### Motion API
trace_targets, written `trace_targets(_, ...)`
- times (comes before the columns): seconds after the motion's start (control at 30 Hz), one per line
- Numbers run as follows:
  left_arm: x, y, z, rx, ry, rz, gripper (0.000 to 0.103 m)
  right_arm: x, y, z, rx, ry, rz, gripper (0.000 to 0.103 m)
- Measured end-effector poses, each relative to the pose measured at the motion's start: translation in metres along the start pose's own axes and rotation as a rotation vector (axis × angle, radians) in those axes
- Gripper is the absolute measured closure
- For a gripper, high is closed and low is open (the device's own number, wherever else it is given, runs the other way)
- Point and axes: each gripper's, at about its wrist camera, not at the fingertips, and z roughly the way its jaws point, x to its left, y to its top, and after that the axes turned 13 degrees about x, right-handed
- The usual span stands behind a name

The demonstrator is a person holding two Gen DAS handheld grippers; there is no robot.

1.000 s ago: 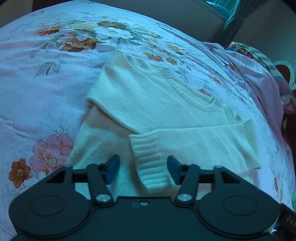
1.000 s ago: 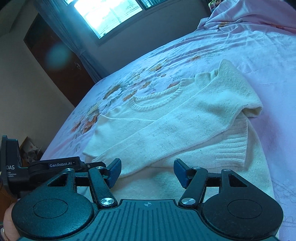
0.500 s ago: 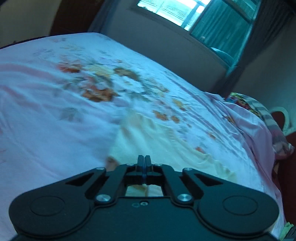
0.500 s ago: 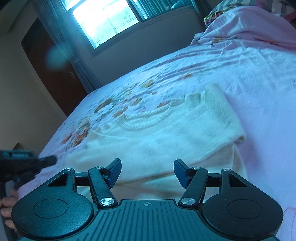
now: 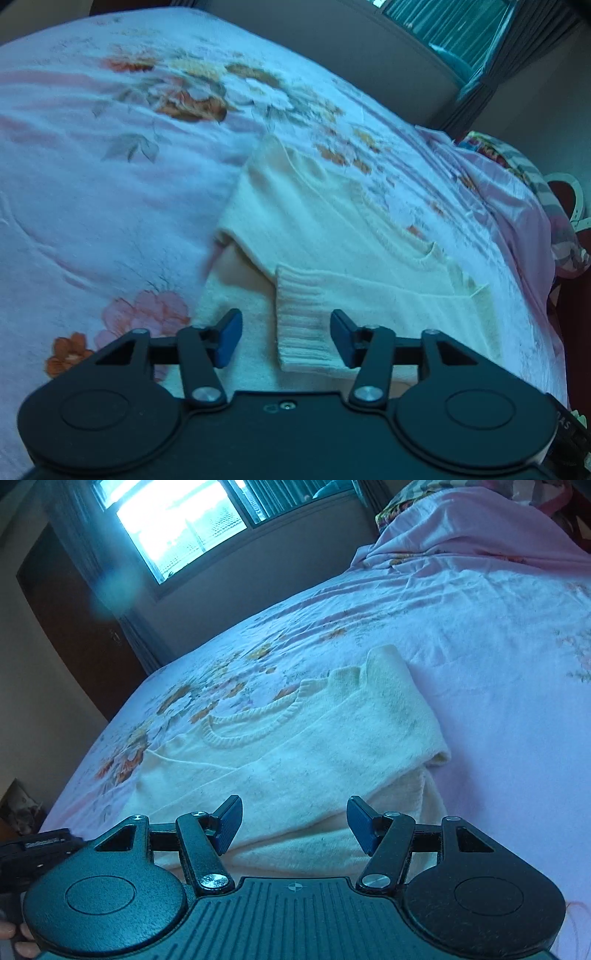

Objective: Fold small clothes

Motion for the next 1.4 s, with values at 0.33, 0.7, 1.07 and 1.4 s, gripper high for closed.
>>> trace_targets(0.33,-0.021,0.009,0.017,-0.022,-0.028,0.010,0.099,0.002,-0.003,0.001,0.001,0.011,0.005,0.041)
trace_targets(0.7,0.022,-0.005,-0.009,-0.071,0.023,-0.057,0.099,0.004,0.022,0.012,-0.040,-0.045,-0.048,0.041)
trace_targets(1.07,0.009,-0.009,0.005,-0.030,0.052,0.028,0.098,-0.015,0.049,0.071,0.082,-0.305,-0.178,0.042)
trace_targets(1.4,0.008,-0.012,-0.020,-0.064,0.053,0.034,0.096,0.000,0.059,0.059,0.011,-0.265,-0.228,0.042)
